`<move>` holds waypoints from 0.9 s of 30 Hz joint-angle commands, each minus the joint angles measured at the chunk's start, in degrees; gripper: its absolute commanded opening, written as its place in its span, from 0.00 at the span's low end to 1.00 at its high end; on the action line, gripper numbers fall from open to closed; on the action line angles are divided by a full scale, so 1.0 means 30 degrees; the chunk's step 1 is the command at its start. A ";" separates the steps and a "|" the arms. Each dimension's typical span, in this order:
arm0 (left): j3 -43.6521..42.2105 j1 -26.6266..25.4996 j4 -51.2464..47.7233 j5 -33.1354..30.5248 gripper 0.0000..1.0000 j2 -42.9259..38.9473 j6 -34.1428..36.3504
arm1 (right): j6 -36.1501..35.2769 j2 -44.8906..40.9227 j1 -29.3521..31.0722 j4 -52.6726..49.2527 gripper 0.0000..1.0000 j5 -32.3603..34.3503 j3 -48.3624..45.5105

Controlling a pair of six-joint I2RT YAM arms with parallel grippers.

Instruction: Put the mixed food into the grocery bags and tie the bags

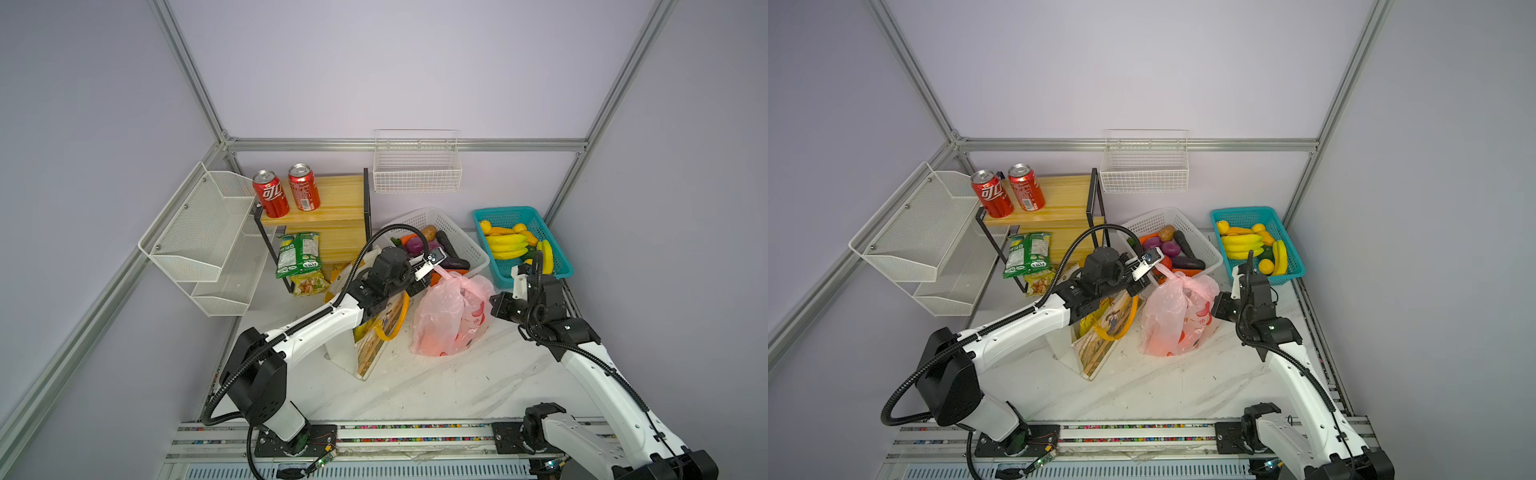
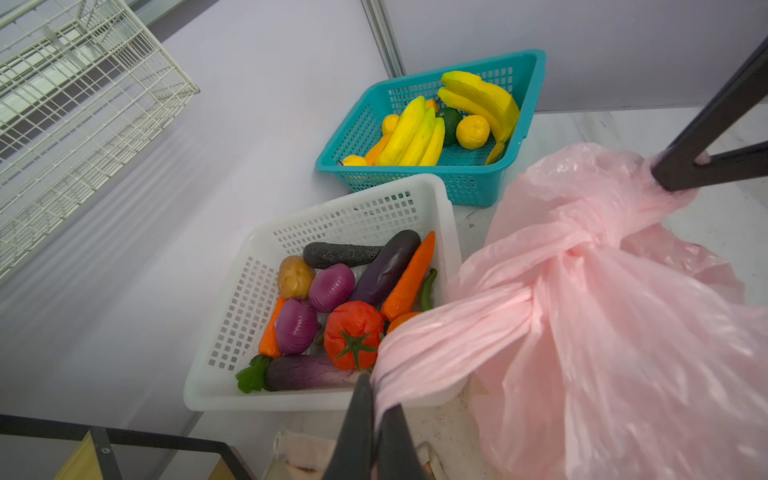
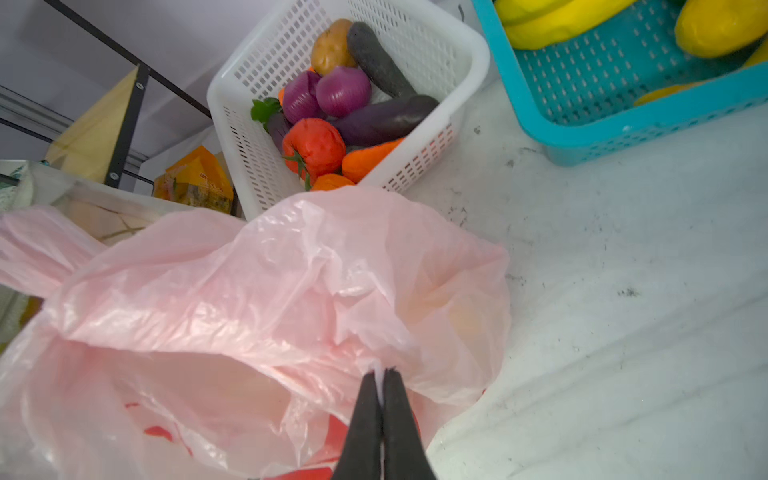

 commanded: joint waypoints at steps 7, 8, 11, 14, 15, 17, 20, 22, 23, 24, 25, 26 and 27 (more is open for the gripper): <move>0.0424 0.0377 0.0054 -0.2328 0.00 0.0465 0.0960 | 0.2570 -0.2121 -0.0477 -0.0192 0.00 0.0877 -0.1411; 0.0439 0.0415 0.0024 -0.2431 0.00 0.0522 0.1020 | 0.2870 -0.2383 -0.0573 -0.0126 0.00 0.0826 -0.1610; 0.0388 0.0509 0.0005 -0.2612 0.00 0.0821 0.1095 | 0.3657 -0.3402 -0.1014 -0.0202 0.00 0.0926 -0.1971; 0.0351 0.0594 0.0195 -0.2820 0.00 0.1176 0.1070 | 0.4199 -0.4057 -0.1258 -0.0484 0.00 0.0770 -0.2209; 0.0322 0.0653 0.0266 -0.2848 0.00 0.1304 0.1065 | 0.4346 -0.4181 -0.1338 -0.0600 0.00 0.0664 -0.2353; 0.0291 0.0816 0.0436 -0.2864 0.00 0.1507 0.1052 | 0.4692 -0.4331 -0.1364 -0.0698 0.00 0.0496 -0.2659; 0.0264 0.1014 0.0906 -0.3263 0.00 0.1716 0.0928 | 0.5484 -0.4612 -0.1405 -0.0911 0.00 0.1240 -0.2736; 0.0204 0.1303 0.1325 -0.3191 0.00 0.1787 0.0724 | 0.6300 -0.5350 -0.1478 -0.0746 0.00 0.2059 -0.3387; 0.0310 0.1409 0.1300 -0.3142 0.00 0.1873 0.0657 | 0.6642 -0.5718 -0.1554 -0.0730 0.00 0.2615 -0.3639; 0.0376 0.1458 0.1298 -0.3199 0.00 0.1948 0.0681 | 0.6843 -0.5981 -0.1628 -0.0766 0.00 0.3083 -0.3797; 0.0459 0.1513 0.1270 -0.3281 0.00 0.2102 0.0711 | 0.7049 -0.6271 -0.1737 -0.0773 0.00 0.3563 -0.3920; 0.0503 0.1578 0.1268 -0.3355 0.00 0.2207 0.0716 | 0.7246 -0.6449 -0.1834 -0.0699 0.00 0.3841 -0.4037; 0.0482 0.1653 0.1267 -0.3426 0.00 0.2286 0.0716 | 0.7394 -0.6499 -0.1899 -0.0708 0.00 0.4041 -0.4169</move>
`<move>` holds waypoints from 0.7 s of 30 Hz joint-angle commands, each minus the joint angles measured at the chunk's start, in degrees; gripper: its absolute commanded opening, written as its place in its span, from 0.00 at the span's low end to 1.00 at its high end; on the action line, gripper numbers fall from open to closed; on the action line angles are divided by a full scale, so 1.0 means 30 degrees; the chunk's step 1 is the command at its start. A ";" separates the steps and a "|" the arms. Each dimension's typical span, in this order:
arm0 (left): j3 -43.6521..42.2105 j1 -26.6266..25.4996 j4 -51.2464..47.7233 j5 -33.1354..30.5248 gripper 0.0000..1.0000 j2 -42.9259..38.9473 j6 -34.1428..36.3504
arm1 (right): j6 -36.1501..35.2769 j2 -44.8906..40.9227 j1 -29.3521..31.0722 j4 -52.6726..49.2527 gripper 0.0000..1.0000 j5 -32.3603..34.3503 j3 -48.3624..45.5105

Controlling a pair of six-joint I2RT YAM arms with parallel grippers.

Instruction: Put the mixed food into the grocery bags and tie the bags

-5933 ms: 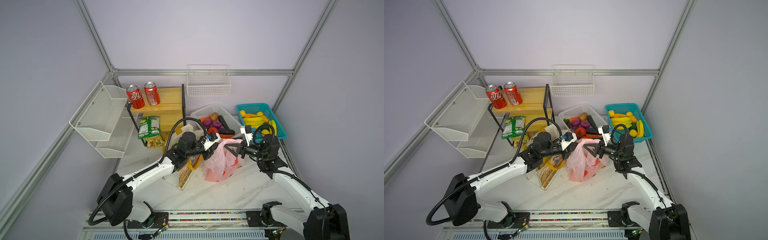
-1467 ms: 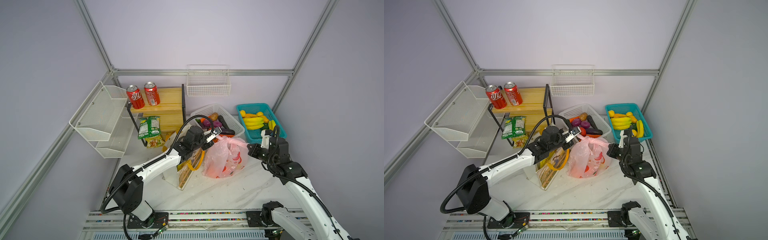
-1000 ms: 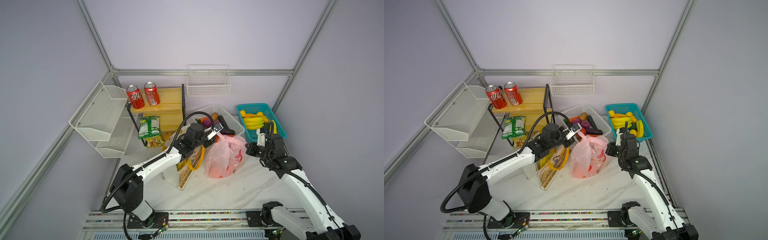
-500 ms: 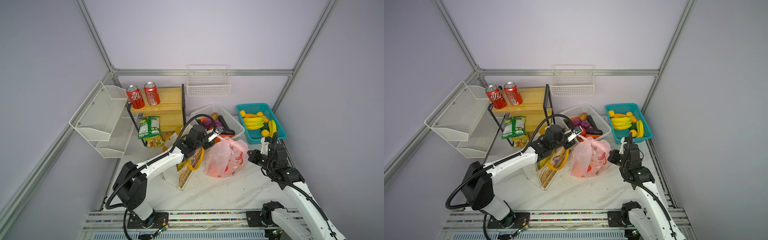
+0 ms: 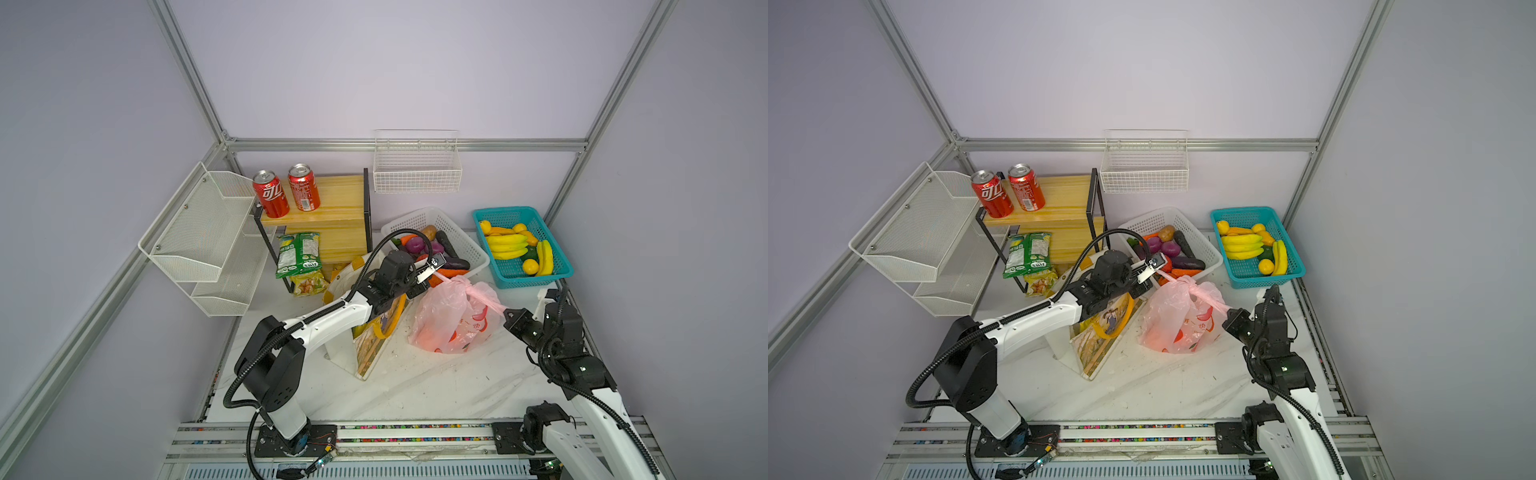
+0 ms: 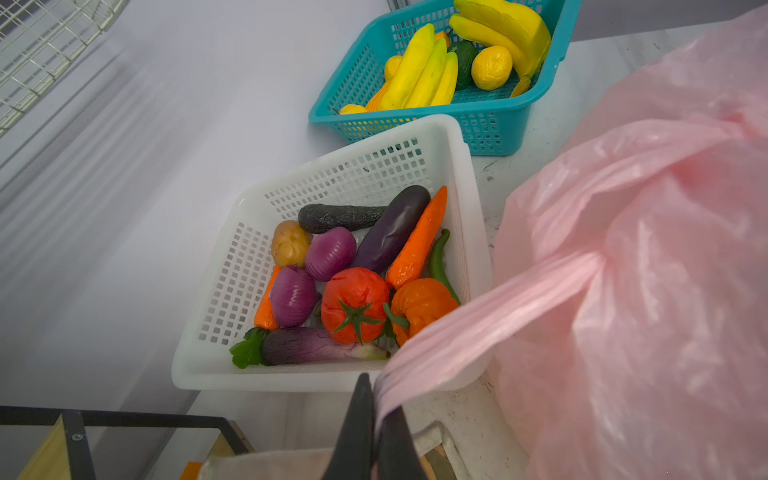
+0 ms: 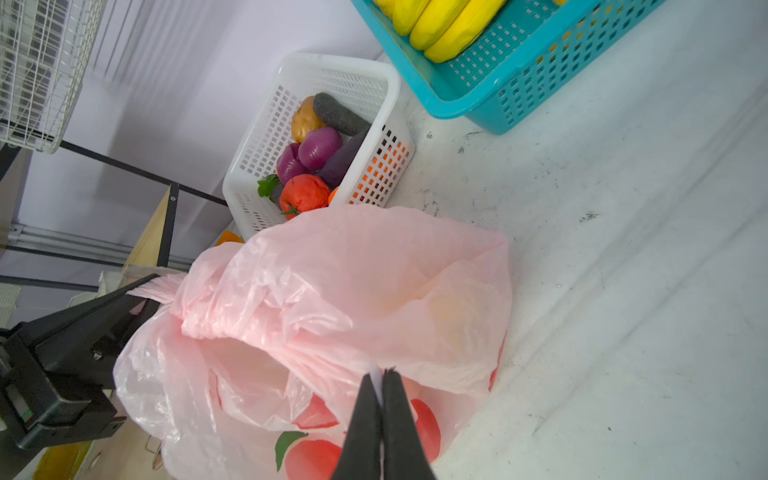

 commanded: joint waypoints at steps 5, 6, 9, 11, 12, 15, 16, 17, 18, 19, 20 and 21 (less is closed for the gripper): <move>0.0185 0.1843 0.0925 -0.2300 0.00 0.0881 -0.0529 | 0.1530 -0.0212 -0.0726 -0.0845 0.00 0.3813 -0.0897; 0.0078 0.1902 0.0989 -0.2355 0.00 0.0995 -0.0613 | 0.1593 -0.0179 -0.0786 -0.0820 0.00 0.4038 -0.0945; -0.0252 0.2205 0.1375 -0.2534 0.00 0.1224 -0.0848 | 0.1853 -0.0066 -0.0822 -0.0630 0.00 0.4505 -0.1263; -0.0401 0.2443 0.1497 -0.2582 0.00 0.1326 -0.0986 | 0.2191 0.0000 -0.0847 -0.0345 0.00 0.4812 -0.1711; -0.0492 0.2543 0.1598 -0.2572 0.00 0.1359 -0.1025 | 0.2352 0.0001 -0.0898 -0.0157 0.00 0.4876 -0.1966; -0.0724 0.2731 0.1771 -0.2509 0.00 0.1461 -0.1091 | 0.2738 -0.0042 -0.1300 0.0150 0.00 0.5036 -0.2837; -0.0760 0.2766 0.1806 -0.2511 0.00 0.1520 -0.1074 | 0.2805 -0.0162 -0.1502 0.0165 0.00 0.5005 -0.3070; -0.0736 0.2793 0.1801 -0.2528 0.00 0.1614 -0.1116 | 0.2858 -0.0352 -0.1650 0.0285 0.00 0.4988 -0.3278; -0.0716 0.2815 0.1824 -0.2518 0.00 0.1687 -0.1149 | 0.3015 -0.0479 -0.1722 0.0299 0.00 0.5009 -0.3412; -0.0650 0.2853 0.1831 -0.2444 0.00 0.1818 -0.1162 | 0.3027 -0.0554 -0.1781 0.0322 0.00 0.5042 -0.3416; -0.0588 0.2881 0.1798 -0.2428 0.00 0.1935 -0.1255 | 0.3048 -0.0585 -0.1836 0.0312 0.00 0.5126 -0.3404; -0.0572 0.2885 0.1838 -0.2359 0.00 0.2019 -0.1300 | 0.3028 -0.0557 -0.1869 0.0327 0.00 0.5190 -0.3382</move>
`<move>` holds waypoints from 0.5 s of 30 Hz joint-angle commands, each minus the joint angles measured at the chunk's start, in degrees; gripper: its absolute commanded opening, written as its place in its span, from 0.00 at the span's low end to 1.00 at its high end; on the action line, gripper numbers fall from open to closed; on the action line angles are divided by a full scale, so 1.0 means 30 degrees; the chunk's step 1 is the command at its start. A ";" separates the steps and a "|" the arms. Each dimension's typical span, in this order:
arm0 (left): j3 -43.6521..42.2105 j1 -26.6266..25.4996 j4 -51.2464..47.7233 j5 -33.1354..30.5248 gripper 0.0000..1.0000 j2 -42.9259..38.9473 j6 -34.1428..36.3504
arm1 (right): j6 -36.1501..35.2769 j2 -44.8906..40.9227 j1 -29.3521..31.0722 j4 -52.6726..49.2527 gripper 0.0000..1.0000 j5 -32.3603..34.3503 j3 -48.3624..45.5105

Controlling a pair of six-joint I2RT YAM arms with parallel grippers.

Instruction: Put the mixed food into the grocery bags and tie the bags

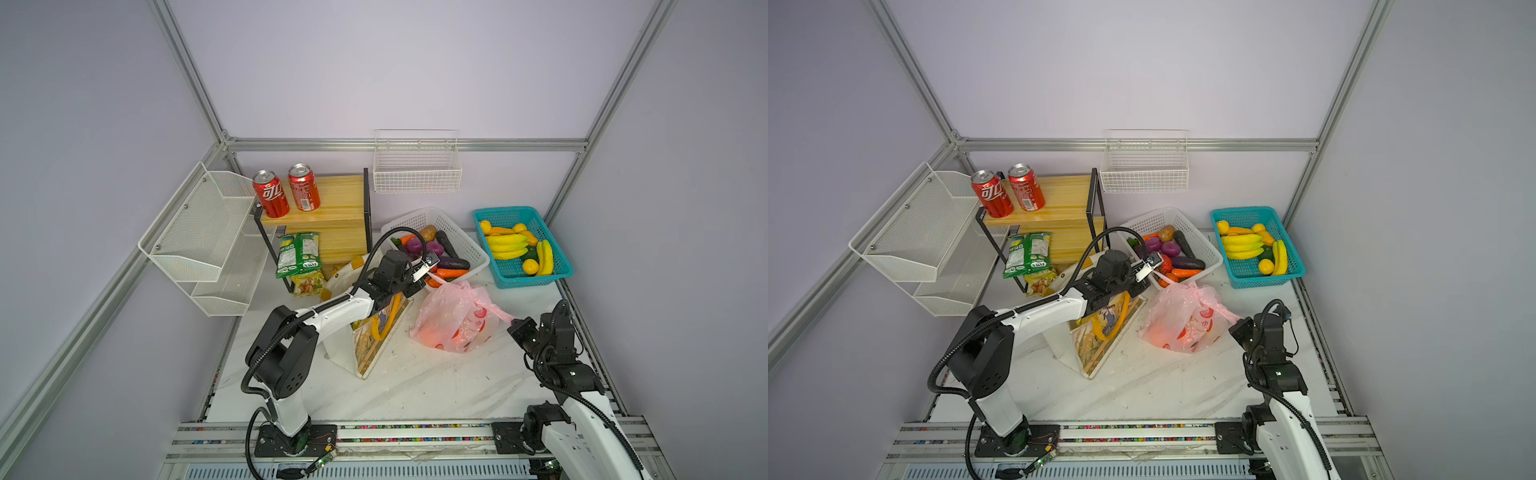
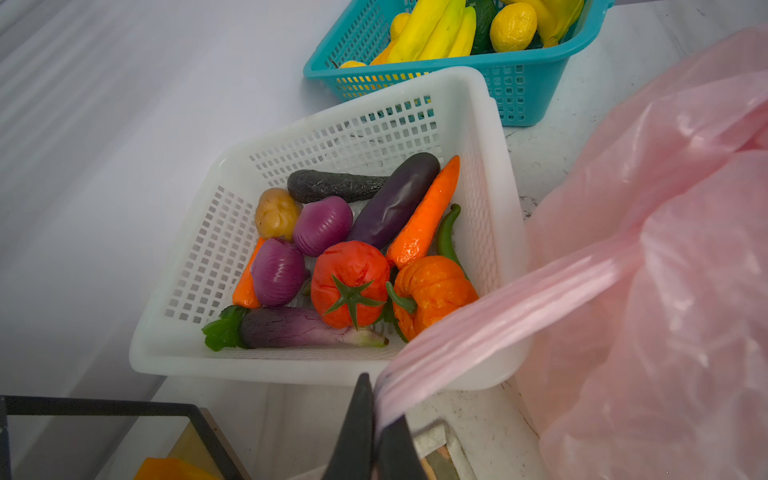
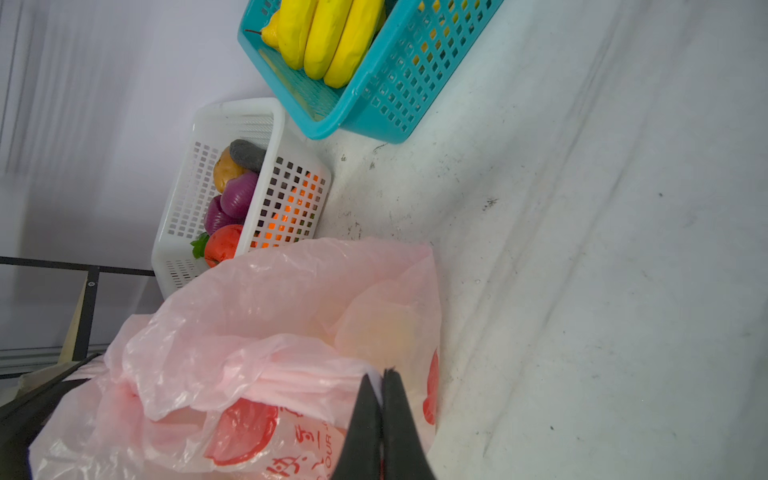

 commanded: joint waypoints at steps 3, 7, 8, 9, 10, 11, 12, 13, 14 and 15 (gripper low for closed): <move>-0.0483 0.1749 0.0921 -0.2395 0.00 0.0203 -0.0814 | 0.0034 -0.0066 -0.0686 -0.0813 0.00 0.2829 -0.0185; -0.0384 0.1415 0.0840 -0.0018 0.00 -0.0535 -0.1888 | -0.2055 0.0332 -0.0686 0.0820 0.00 0.1232 0.0533; -0.0338 0.1340 0.0859 0.0963 0.00 -0.0777 -0.2439 | -0.2563 0.0404 -0.0685 0.1431 0.00 0.0369 0.0752; -0.0294 0.1288 0.0902 0.1760 0.00 -0.0945 -0.2926 | -0.2968 0.0478 -0.0686 0.1861 0.00 -0.0198 0.1006; -0.0272 0.1237 0.1046 0.2531 0.00 -0.1151 -0.3551 | -0.3456 0.0546 -0.0671 0.2220 0.06 -0.0716 0.1313; -0.0290 0.1192 0.1262 0.3298 0.00 -0.1355 -0.4220 | -0.3990 0.0606 -0.0686 0.2393 0.11 -0.1134 0.1673; -0.0308 0.1192 0.1482 0.3879 0.01 -0.1514 -0.4768 | -0.4407 0.0614 -0.0682 0.2484 0.16 -0.1432 0.2013; -0.0323 0.1149 0.1664 0.4520 0.12 -0.1701 -0.5267 | -0.4921 0.0614 -0.0670 0.2639 0.22 -0.1875 0.2321; -0.0303 0.1147 0.1804 0.5200 0.21 -0.1883 -0.5749 | -0.5359 0.0592 -0.0659 0.2776 0.26 -0.2341 0.2623; -0.0298 0.1147 0.1903 0.5720 0.25 -0.2035 -0.6112 | -0.5731 0.0558 -0.0665 0.2875 0.29 -0.2720 0.2865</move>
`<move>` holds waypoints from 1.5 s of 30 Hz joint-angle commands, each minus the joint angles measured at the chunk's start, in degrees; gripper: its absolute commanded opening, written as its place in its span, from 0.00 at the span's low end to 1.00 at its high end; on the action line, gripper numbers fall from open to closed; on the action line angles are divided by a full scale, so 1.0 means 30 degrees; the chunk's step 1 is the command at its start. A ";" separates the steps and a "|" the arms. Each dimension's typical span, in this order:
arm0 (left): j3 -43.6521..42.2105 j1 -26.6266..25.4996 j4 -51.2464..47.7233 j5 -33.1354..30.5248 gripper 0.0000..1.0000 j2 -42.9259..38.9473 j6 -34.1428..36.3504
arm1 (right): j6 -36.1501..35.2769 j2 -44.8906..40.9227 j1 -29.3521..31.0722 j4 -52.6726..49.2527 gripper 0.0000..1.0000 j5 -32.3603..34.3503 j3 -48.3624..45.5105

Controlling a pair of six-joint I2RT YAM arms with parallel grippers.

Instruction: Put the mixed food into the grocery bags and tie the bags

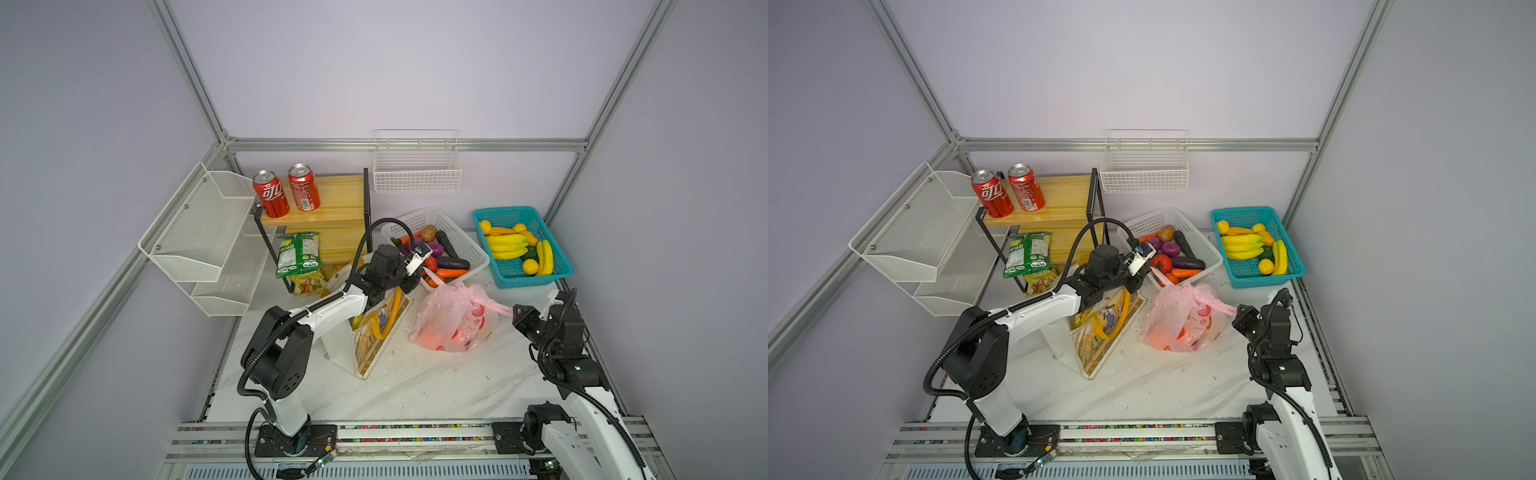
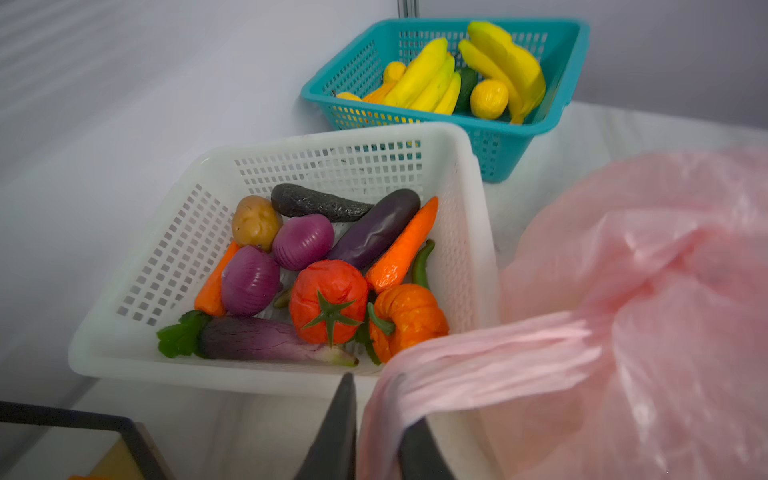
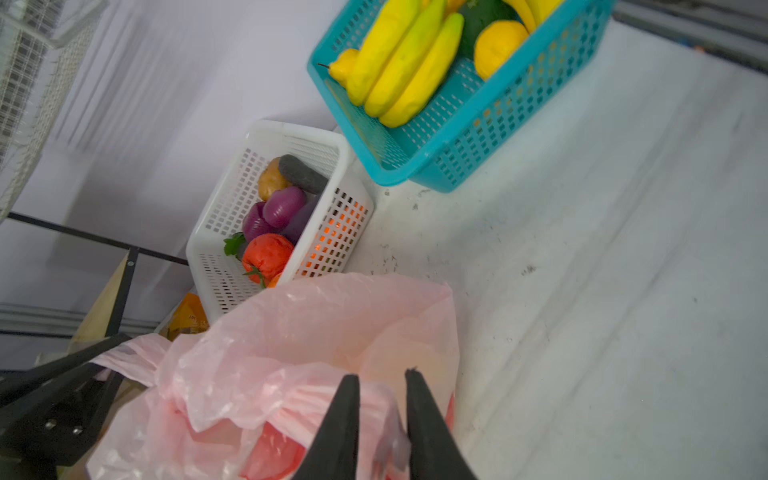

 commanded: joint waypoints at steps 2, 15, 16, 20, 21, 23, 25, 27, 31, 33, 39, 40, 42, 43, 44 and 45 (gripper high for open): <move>-0.0363 0.0229 0.1692 0.2880 0.34 -0.1667 -0.3113 | -0.2597 -0.0282 -0.0074 0.1264 0.36 -0.1764 0.1669; -0.1958 -0.0424 0.2998 0.4779 0.70 -0.5393 -0.7567 | -0.6044 0.1813 -0.0074 0.1539 0.76 -0.3737 0.4706; -0.2003 -0.0993 0.2486 0.4305 0.72 -0.5588 -0.7391 | -0.6113 0.2444 -0.0075 0.1465 0.79 -0.3454 0.4990; -0.1142 -0.3743 -0.0418 0.1260 0.82 -0.5122 -0.5112 | -0.5672 0.4758 -0.0074 0.2089 0.94 -0.1105 0.6157; -0.0793 -0.4210 -0.1078 0.0621 0.85 -0.4851 -0.4562 | -0.5565 0.5195 -0.0074 0.2616 0.96 -0.0692 0.6328; 0.0014 -0.5032 -0.2209 -0.0422 0.94 -0.3995 -0.3270 | -0.5269 0.6365 -0.0103 0.3693 0.97 -0.0078 0.6849; 0.0997 -0.5582 -0.3247 -0.0893 1.00 -0.3125 -0.1942 | -0.5094 0.7498 -0.0158 0.4574 0.97 0.0086 0.7417; 0.2179 -0.5905 -0.4493 -0.1162 1.00 -0.2160 -0.0716 | -0.5161 0.8781 -0.0316 0.4744 0.97 0.0273 0.8215; 0.4362 -0.6011 -0.6426 -0.1640 1.00 -0.0242 0.1135 | -0.5473 0.9875 -0.0630 0.4839 0.97 0.0491 0.8829; 0.5102 -0.6011 -0.6901 -0.1943 1.00 0.0423 0.1717 | -0.5528 0.9712 -0.0682 0.5048 0.97 0.0525 0.8551; 0.7151 -0.6020 -0.7928 -0.1569 1.00 0.2425 0.2796 | -0.5739 0.9192 -0.0703 0.5118 0.97 0.0432 0.7686; 0.7500 -0.6011 -0.8000 -0.1551 1.00 0.2722 0.2883 | -0.5766 0.9102 -0.0690 0.5071 0.97 0.0491 0.7547; 0.7806 -0.6012 -0.7774 -0.1470 1.00 0.2985 0.2942 | -0.5850 0.8871 -0.0738 0.5043 0.97 0.0719 0.7305; 0.7828 -0.6022 -0.7541 -0.1243 1.00 0.3081 0.3028 | -0.5912 0.8790 -0.0747 0.4968 0.97 0.0862 0.7187; 0.7964 -0.6013 -0.7476 -0.1036 1.00 0.3245 0.3195 | -0.5910 0.8718 -0.0747 0.4936 0.97 0.0933 0.7111; 0.8299 -0.6013 -0.7667 -0.0775 1.00 0.3484 0.3292 | -0.5938 0.8653 -0.0776 0.4914 0.97 0.0989 0.7011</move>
